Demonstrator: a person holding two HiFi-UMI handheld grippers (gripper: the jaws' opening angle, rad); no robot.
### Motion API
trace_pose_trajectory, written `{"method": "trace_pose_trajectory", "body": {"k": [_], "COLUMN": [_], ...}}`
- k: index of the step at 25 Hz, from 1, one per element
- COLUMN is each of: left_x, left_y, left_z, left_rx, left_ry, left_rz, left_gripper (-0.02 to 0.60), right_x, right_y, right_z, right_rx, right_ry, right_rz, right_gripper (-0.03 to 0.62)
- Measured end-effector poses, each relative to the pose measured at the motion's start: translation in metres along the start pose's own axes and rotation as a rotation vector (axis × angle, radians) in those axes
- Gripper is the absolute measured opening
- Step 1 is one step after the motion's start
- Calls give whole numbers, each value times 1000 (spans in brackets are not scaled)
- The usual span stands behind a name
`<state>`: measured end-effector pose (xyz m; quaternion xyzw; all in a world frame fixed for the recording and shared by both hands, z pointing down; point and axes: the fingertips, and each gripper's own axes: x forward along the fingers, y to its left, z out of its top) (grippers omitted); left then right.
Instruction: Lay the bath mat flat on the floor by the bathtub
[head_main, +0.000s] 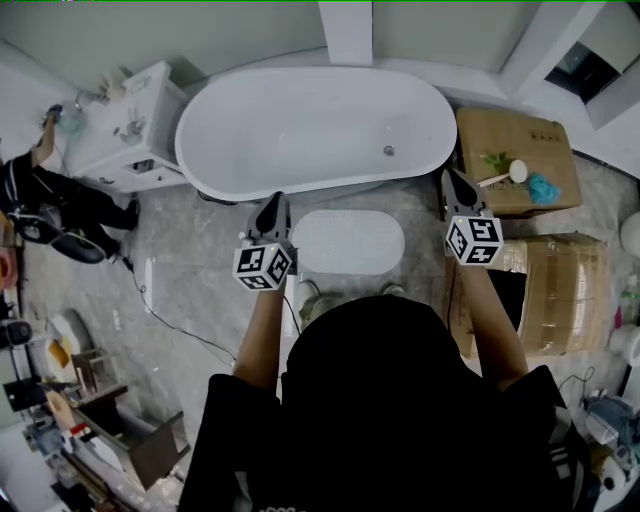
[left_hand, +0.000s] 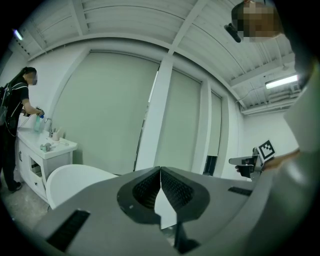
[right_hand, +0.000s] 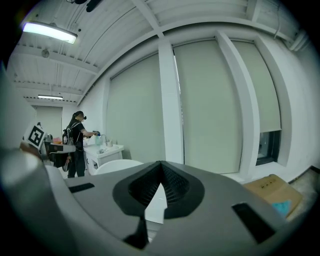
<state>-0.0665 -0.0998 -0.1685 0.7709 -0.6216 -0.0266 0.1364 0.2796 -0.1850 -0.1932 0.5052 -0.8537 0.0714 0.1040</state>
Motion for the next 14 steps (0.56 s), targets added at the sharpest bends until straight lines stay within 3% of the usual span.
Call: {"method": "trace_pose_trajectory", "body": {"k": [14], "left_x": [23], "left_y": [5], "left_z": [-2], "left_rx": [-19], "left_ry": [-12], "left_rz": [-54], "left_gripper": [20], "right_x": [8], "right_y": [26], "right_z": [-12], "right_rx": [28], "right_ry": [-4], "right_rz": [-39], "right_gripper": [21]}}
